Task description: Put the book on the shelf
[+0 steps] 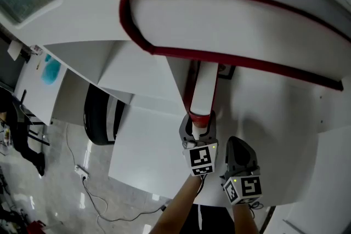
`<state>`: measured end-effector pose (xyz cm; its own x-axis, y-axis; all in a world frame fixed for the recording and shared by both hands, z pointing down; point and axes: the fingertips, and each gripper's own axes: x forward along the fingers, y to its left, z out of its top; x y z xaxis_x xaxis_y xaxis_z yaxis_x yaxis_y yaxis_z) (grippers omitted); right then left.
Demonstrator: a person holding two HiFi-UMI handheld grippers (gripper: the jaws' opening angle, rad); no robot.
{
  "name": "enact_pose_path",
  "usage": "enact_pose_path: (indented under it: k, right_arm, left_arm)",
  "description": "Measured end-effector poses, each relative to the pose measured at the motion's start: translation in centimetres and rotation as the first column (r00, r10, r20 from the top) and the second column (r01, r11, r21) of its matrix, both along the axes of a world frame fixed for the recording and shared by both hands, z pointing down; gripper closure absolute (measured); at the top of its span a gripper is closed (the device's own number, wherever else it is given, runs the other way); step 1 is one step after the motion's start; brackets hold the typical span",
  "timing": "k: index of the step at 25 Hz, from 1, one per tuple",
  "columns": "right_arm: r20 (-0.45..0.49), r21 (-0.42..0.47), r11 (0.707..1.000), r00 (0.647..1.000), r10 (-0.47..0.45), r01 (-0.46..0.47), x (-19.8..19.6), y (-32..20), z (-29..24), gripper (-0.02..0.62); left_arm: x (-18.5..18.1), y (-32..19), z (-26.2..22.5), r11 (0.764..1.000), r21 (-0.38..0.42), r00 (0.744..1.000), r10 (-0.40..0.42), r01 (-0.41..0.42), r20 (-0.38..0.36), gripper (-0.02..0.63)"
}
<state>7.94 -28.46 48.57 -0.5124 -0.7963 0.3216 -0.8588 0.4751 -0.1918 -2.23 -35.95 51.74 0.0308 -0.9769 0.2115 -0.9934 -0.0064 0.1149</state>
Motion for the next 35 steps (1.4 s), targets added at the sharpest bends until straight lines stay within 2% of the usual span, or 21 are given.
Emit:
enact_pose_path:
  k: [6, 11, 16, 20, 28, 35]
  right_arm:
    - [0.015, 0.022, 0.999, 0.999, -0.034, 0.034, -1.2, -0.8, -1.0, 0.578]
    - [-0.036, 0.025, 0.988, 0.987, -0.154, 0.155, -2.9, -1.5, -1.3, 0.578]
    - [-0.105, 0.002, 0.951, 0.946, -0.307, 0.309, -4.8, -2.4, -0.9, 0.578]
    - [-0.17, -0.009, 0.921, 0.907, -0.384, 0.389, -6.0, -2.7, -0.8, 0.578]
    - [-0.215, -0.018, 0.898, 0.876, -0.433, 0.439, -7.2, -3.5, -0.5, 0.578]
    - [-0.215, -0.014, 0.909, 0.887, -0.409, 0.416, -7.3, -4.4, -0.4, 0.58]
  left_arm:
    - [0.1, 0.5, 0.4, 1.0, -0.015, 0.999, 0.008, -0.007, 0.04, 0.35]
    - [0.1, 0.7, 1.1, 0.999, -0.036, 0.998, 0.024, -0.022, 0.06, 0.35]
    - [0.5, 1.2, 1.2, 0.998, -0.044, 0.993, 0.052, -0.047, 0.11, 0.35]
    - [0.5, 1.4, 1.3, 0.998, -0.049, 0.993, 0.049, -0.044, 0.104, 0.35]
    - [0.8, 1.9, 1.5, 0.997, -0.057, 0.991, 0.062, -0.056, 0.118, 0.348]
    - [0.7, 2.9, 1.6, 0.996, -0.065, 0.99, 0.066, -0.059, 0.128, 0.35]
